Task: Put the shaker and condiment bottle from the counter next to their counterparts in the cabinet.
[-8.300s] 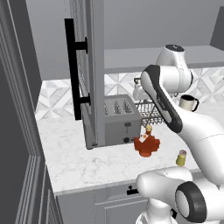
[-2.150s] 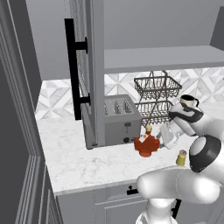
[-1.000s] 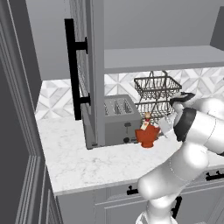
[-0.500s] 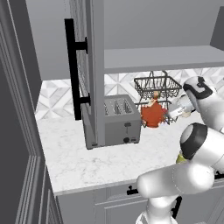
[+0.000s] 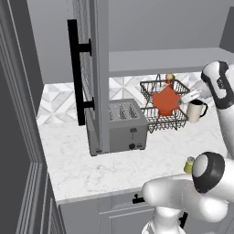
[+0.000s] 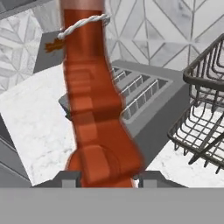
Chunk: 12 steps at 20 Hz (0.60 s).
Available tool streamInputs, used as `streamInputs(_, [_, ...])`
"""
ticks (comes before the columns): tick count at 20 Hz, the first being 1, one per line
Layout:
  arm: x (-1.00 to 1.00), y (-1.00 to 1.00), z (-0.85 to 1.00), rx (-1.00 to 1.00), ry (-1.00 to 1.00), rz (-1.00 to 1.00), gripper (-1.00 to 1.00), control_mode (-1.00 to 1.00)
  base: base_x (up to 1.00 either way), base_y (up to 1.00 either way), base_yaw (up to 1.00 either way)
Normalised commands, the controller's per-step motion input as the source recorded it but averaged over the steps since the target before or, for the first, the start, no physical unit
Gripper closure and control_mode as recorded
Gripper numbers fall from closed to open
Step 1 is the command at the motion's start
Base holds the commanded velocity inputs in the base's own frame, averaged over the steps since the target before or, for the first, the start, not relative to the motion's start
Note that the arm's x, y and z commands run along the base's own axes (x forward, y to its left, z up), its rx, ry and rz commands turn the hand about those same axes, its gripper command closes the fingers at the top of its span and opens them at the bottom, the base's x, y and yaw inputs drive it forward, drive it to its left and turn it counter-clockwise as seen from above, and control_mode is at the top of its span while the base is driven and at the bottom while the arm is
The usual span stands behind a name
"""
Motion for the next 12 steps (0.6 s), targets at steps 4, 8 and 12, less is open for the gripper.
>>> streamInputs(4, [-0.53,0.0,1.0,-0.05,0.0,-0.37,1.0,-1.0,0.0,0.0,0.0])
streamInputs(8, [-0.45,0.0,0.98,-0.07,0.0,-0.36,1.0,-1.0,0.0,0.0,0.0])
streamInputs(12, [-0.07,0.0,1.0,-0.11,0.0,-0.31,1.0,-1.0,0.0,0.0,0.0])
